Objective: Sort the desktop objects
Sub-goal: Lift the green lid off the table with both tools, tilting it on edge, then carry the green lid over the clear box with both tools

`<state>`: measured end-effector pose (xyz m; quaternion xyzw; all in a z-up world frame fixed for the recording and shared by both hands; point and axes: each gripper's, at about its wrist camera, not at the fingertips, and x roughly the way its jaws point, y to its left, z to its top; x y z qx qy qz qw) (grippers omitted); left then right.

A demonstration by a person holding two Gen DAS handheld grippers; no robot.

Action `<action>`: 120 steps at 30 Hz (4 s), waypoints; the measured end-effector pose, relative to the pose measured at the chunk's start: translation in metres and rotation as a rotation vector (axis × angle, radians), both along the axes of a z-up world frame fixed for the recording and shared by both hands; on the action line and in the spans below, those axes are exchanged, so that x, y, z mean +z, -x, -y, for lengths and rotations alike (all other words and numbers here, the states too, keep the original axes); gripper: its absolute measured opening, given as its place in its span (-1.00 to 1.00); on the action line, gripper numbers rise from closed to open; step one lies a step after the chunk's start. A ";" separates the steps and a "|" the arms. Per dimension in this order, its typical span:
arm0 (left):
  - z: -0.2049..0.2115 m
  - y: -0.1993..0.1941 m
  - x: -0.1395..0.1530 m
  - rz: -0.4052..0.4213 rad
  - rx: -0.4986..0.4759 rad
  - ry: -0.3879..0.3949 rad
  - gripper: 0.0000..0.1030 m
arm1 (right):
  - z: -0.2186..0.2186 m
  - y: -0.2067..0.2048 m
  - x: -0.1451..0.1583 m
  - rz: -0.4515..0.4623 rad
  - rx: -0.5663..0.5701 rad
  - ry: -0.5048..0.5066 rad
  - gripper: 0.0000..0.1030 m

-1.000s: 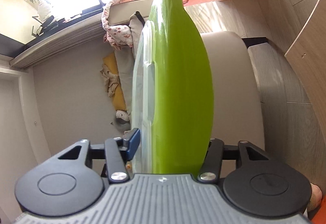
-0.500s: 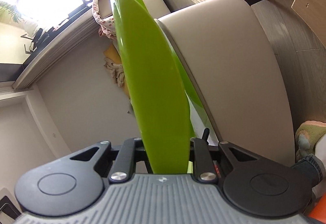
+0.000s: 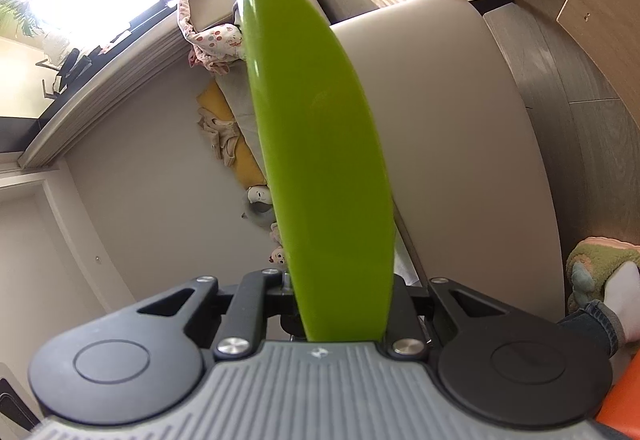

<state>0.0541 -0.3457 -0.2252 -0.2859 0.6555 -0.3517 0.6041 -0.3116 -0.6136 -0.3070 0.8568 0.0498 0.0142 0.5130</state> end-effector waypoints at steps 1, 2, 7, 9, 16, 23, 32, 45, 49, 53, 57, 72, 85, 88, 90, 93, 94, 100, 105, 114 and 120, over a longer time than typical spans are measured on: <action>0.002 0.001 0.006 0.011 0.001 0.014 -0.36 | 0.000 -0.001 0.002 0.005 0.000 0.005 -0.64; 0.003 0.001 0.012 0.018 0.001 0.027 -0.45 | 0.001 -0.003 0.005 0.008 -0.003 0.014 -0.65; 0.000 -0.003 0.046 0.069 -0.006 0.085 -0.70 | 0.011 -0.011 0.037 0.044 0.005 0.120 -0.67; -0.008 -0.006 0.061 0.102 0.009 0.106 -0.78 | 0.016 -0.016 0.054 0.048 0.014 0.168 -0.65; -0.064 -0.019 0.112 0.185 0.101 0.199 -0.78 | 0.021 -0.048 0.107 0.060 0.099 0.301 -0.57; -0.123 -0.030 0.166 0.277 0.200 0.290 -0.73 | 0.001 -0.093 0.196 0.148 0.234 0.467 -0.53; -0.297 -0.024 0.237 0.532 0.446 0.228 -0.58 | -0.096 -0.235 0.253 0.340 0.544 0.578 -0.50; -0.448 -0.002 0.173 0.533 0.691 0.169 -0.47 | -0.230 -0.367 0.225 0.330 0.911 0.602 -0.47; -0.455 0.003 0.149 0.486 0.663 0.198 -0.37 | -0.233 -0.361 0.222 0.294 0.938 0.624 -0.49; -0.459 0.006 0.133 0.407 0.612 0.204 -0.08 | -0.229 -0.352 0.214 0.240 0.956 0.625 -0.52; -0.464 0.016 0.138 0.387 0.559 0.137 0.36 | -0.219 -0.349 0.196 0.184 0.974 0.590 -0.52; -0.526 -0.025 0.171 0.502 0.652 -0.261 0.85 | -0.212 -0.343 0.172 0.123 0.991 0.598 -0.58; -0.495 -0.081 0.106 0.321 0.582 -0.123 0.84 | -0.202 -0.338 0.174 0.083 0.952 0.623 -0.56; -0.492 -0.070 0.118 0.354 0.563 -0.113 0.81 | -0.204 -0.339 0.180 0.074 0.958 0.668 -0.49; -0.487 -0.062 0.126 0.383 0.548 -0.144 0.80 | -0.205 -0.340 0.182 0.058 0.963 0.698 -0.43; -0.481 -0.053 0.129 0.377 0.539 -0.154 0.79 | -0.201 -0.342 0.184 0.025 0.951 0.723 -0.38; -0.480 -0.050 0.128 0.369 0.537 -0.146 0.79 | -0.199 -0.343 0.185 0.013 0.946 0.730 -0.33; -0.478 -0.039 0.125 0.350 0.535 -0.134 0.80 | -0.192 -0.343 0.187 -0.004 0.934 0.760 -0.24; -0.474 -0.036 0.122 0.337 0.524 -0.149 0.80 | -0.194 -0.341 0.188 0.000 0.950 0.737 -0.20; -0.471 -0.036 0.117 0.312 0.505 -0.146 0.80 | -0.196 -0.345 0.193 0.002 1.023 0.731 -0.14; -0.468 -0.038 0.114 0.296 0.491 -0.139 0.81 | -0.205 -0.348 0.215 -0.024 1.036 0.882 -0.13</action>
